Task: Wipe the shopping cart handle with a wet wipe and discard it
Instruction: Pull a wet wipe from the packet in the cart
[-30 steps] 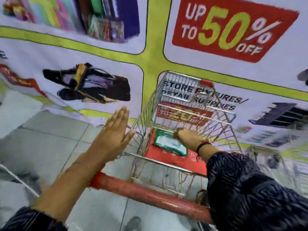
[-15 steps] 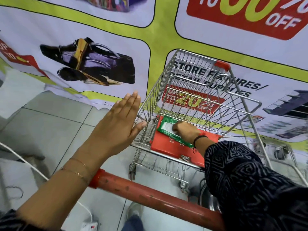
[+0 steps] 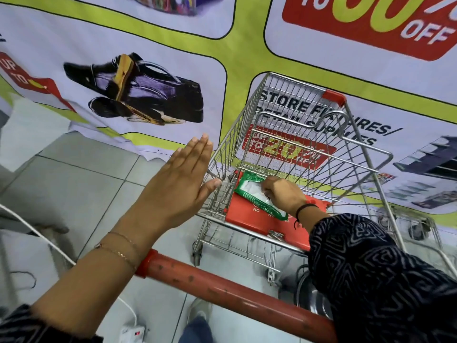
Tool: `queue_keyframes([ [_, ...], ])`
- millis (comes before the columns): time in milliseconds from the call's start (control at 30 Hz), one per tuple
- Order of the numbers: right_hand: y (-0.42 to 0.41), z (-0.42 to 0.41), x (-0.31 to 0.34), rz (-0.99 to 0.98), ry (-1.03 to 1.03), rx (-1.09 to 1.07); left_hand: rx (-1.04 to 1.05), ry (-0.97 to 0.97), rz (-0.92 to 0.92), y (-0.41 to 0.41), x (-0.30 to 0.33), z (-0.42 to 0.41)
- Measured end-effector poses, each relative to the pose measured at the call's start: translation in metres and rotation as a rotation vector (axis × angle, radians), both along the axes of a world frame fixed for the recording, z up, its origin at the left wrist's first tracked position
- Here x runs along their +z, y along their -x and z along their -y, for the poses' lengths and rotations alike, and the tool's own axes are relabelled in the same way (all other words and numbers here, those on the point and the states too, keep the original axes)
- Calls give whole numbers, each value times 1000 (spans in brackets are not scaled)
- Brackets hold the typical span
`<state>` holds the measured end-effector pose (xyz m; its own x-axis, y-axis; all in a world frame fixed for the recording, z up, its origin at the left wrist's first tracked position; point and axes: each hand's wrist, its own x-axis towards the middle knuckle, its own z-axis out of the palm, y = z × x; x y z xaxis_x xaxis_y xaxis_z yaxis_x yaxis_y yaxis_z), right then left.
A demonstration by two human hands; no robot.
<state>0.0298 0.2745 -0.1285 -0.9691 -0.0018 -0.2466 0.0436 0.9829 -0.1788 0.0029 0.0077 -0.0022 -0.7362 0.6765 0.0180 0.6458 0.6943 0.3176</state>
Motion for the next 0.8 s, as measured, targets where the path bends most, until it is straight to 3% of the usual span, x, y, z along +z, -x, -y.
queue_keyframes([
  [300,1,-3,5,-144,94,-146,4,-3,-23,2,-2,0],
  [800,-7,-9,39,-257,27,-1,-1,-22,-4,1,-8,-2],
])
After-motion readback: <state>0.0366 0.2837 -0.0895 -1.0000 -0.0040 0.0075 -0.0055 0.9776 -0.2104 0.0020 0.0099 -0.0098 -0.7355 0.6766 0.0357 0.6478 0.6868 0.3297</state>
